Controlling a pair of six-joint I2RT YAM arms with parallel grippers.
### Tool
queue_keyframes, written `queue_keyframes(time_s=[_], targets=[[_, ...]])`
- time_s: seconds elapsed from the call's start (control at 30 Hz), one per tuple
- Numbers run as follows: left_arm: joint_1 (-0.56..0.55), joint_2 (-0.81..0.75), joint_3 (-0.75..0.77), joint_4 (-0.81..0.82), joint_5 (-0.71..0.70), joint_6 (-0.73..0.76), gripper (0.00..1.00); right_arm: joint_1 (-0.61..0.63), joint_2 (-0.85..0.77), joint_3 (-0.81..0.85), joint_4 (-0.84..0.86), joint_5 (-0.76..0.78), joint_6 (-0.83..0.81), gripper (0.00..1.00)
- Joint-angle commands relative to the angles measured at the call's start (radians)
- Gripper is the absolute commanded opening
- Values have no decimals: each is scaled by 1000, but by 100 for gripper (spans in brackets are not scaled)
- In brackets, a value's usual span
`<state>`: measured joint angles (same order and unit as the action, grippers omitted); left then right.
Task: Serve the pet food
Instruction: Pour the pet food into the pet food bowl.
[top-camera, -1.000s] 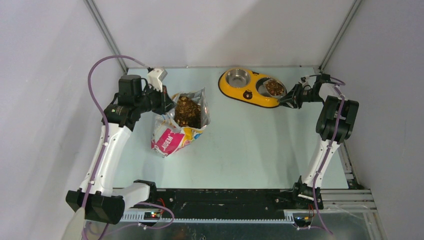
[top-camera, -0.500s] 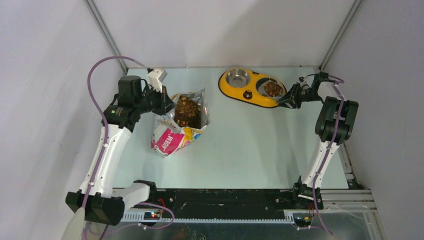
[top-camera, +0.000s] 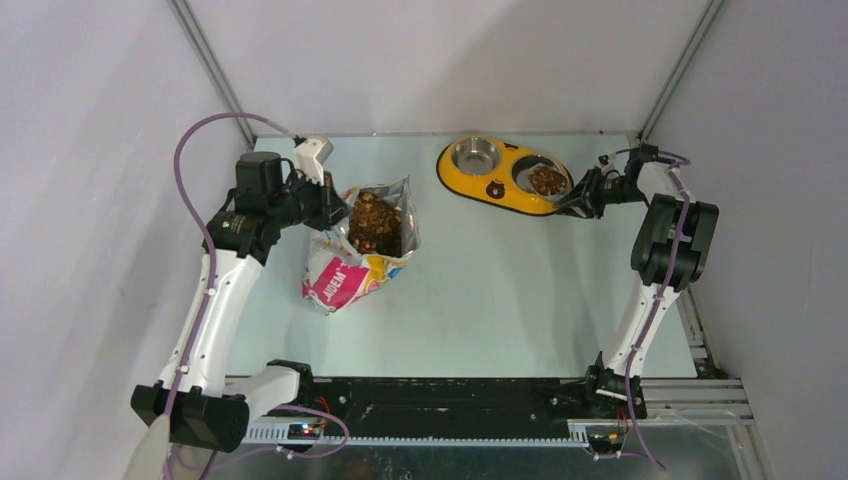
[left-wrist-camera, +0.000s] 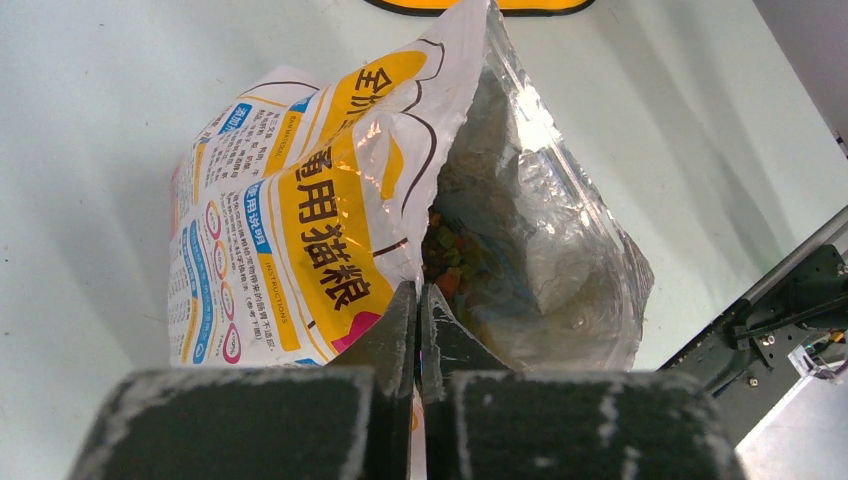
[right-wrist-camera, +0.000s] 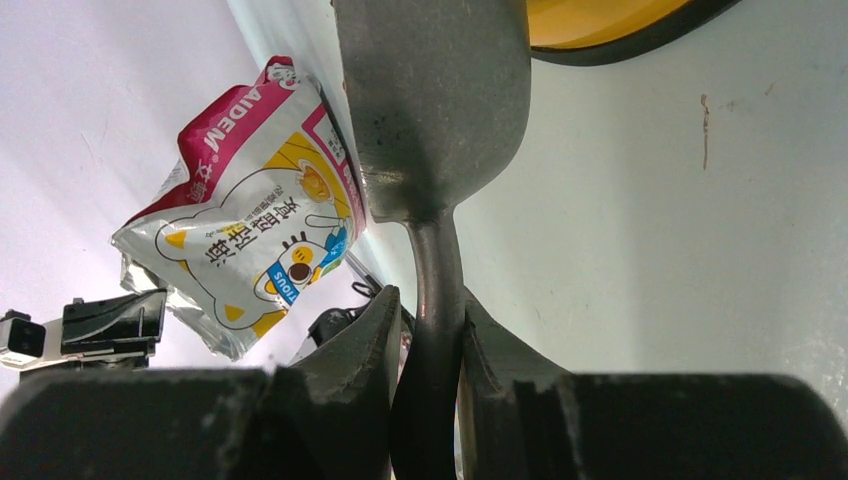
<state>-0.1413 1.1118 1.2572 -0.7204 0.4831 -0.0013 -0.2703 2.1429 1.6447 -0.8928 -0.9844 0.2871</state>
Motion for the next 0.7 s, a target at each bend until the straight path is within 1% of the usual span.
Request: queue_keyframes(time_s=[0.0,0.37,0.67], targets=[[10,-45,3,7,28,-12,0,-1,-69,61,-66,22,-17,0],[15,-53,-2,10,32,-12,0,5,-49,169,-187,95,-40,0],[18,-56,-6,13,34,-14,0,9,-43,207,-207,140,-41,0]])
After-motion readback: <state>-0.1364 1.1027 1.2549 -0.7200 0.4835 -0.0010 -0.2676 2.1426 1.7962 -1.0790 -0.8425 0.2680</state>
